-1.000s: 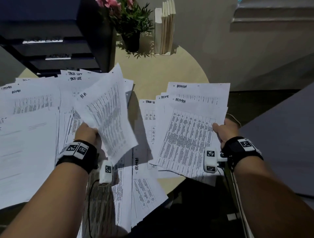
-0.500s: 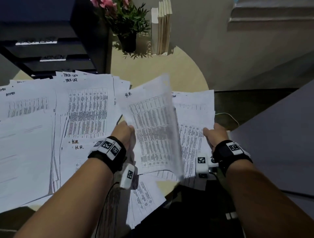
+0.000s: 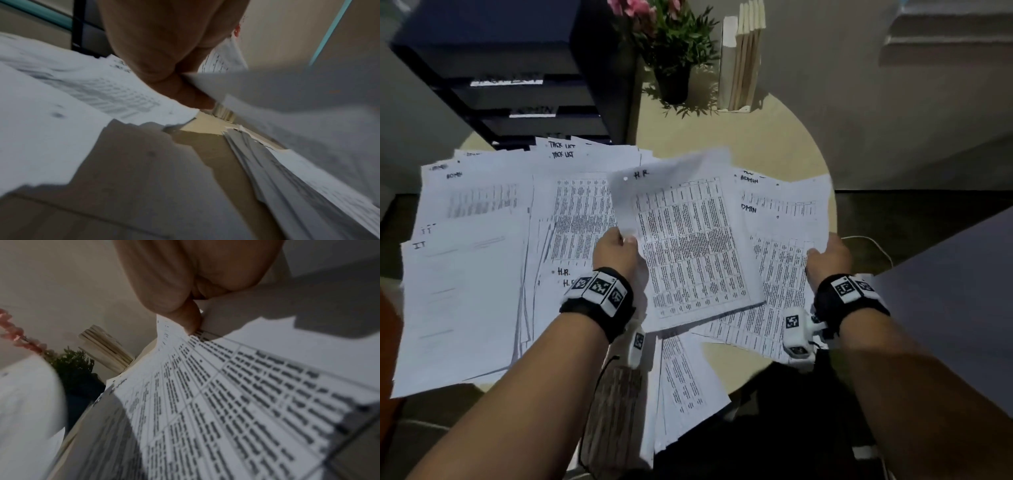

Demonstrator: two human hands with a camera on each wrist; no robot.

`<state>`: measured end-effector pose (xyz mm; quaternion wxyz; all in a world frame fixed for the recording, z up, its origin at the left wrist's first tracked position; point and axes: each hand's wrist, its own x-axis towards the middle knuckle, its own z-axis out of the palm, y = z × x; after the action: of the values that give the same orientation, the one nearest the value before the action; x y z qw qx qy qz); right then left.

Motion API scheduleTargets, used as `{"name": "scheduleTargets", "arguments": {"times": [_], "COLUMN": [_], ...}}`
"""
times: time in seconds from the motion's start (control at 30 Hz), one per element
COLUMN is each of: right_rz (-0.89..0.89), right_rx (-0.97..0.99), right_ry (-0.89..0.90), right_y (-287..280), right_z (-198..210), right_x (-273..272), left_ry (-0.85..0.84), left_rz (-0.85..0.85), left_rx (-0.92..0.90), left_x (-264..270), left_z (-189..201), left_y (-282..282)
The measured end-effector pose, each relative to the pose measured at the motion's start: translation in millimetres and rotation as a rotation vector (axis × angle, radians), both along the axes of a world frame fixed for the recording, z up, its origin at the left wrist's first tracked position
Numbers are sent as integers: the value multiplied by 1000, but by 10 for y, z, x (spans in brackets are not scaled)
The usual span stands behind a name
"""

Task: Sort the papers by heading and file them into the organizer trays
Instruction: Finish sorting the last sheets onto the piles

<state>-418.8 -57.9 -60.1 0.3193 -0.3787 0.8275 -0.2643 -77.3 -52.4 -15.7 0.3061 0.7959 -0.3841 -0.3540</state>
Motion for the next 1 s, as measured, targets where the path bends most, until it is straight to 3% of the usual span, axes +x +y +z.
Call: {"name": "scheduleTargets", "arguments": {"times": [0.13, 0.3, 0.37, 0.53, 0.6, 0.7, 1.0], "right_rz": [-62, -122, -136, -184, -216, -213, -236], "right_rx": [-75, -174, -184, -257, -294, -344, -434], "right_ry": [-47, -64, -60, -101, -106, -75, -8], "right_y": [38, 105, 134, 258, 286, 288, 323], "right_z": [34, 127, 107, 79, 115, 211, 554], "right_x": [42, 132, 208, 584, 692, 784, 926], "left_ry": [-80, -34, 70, -30, -47, -130, -169], "left_rz": [34, 295, 388, 315, 271, 63, -125], "left_rx": [38, 95, 83, 153, 197, 317, 182], "left_x": [566, 1497, 1776, 2280, 2298, 2250, 1610], "left_z": [53, 54, 101, 67, 82, -77, -169], "left_y": [211, 482, 624, 950, 1062, 1197, 1425]}}
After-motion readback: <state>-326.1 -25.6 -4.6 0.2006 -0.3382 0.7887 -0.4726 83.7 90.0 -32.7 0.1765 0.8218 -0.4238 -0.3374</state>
